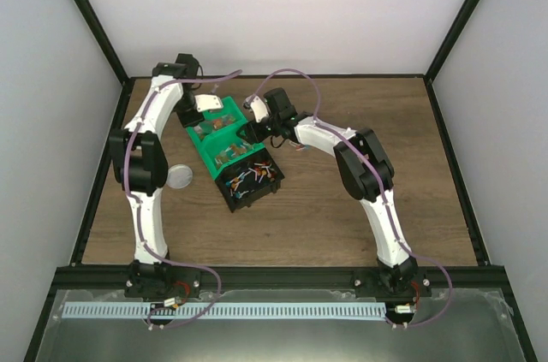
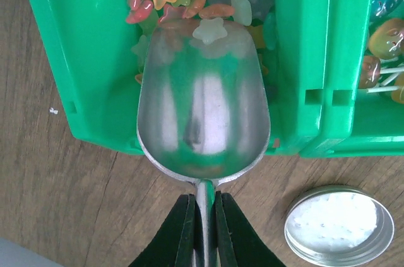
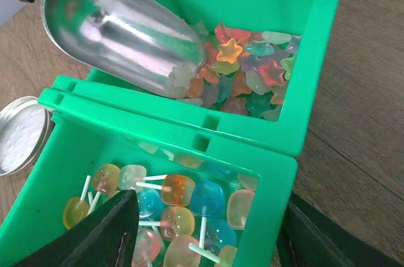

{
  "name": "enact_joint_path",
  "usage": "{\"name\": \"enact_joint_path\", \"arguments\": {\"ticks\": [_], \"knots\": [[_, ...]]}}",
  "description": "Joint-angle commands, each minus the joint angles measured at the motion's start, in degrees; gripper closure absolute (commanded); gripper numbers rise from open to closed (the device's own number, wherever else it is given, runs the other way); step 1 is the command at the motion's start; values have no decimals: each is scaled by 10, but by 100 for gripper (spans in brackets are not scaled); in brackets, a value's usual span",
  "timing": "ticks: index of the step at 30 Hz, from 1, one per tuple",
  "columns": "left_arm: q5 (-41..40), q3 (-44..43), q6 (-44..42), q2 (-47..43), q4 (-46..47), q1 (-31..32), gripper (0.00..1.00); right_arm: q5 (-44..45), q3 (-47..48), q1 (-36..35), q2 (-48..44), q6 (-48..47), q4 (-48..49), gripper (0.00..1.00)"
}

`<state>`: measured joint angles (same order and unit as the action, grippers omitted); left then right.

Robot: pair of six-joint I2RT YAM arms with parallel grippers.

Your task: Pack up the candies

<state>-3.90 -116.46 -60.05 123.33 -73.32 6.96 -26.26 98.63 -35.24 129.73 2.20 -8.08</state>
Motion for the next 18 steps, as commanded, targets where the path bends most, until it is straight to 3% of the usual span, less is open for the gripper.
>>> {"name": "enact_joint_path", "arguments": {"ticks": [1, 9, 18], "knots": [[35, -11, 5, 37, -10, 8, 96, -1, 22, -10, 10, -12, 22, 41], [148, 48, 26, 36, 36, 8, 96, -9, 14, -13, 10, -18, 30, 45], [212, 106, 16, 12, 89, 0, 96, 3, 4, -13, 5, -22, 32, 45]]}}
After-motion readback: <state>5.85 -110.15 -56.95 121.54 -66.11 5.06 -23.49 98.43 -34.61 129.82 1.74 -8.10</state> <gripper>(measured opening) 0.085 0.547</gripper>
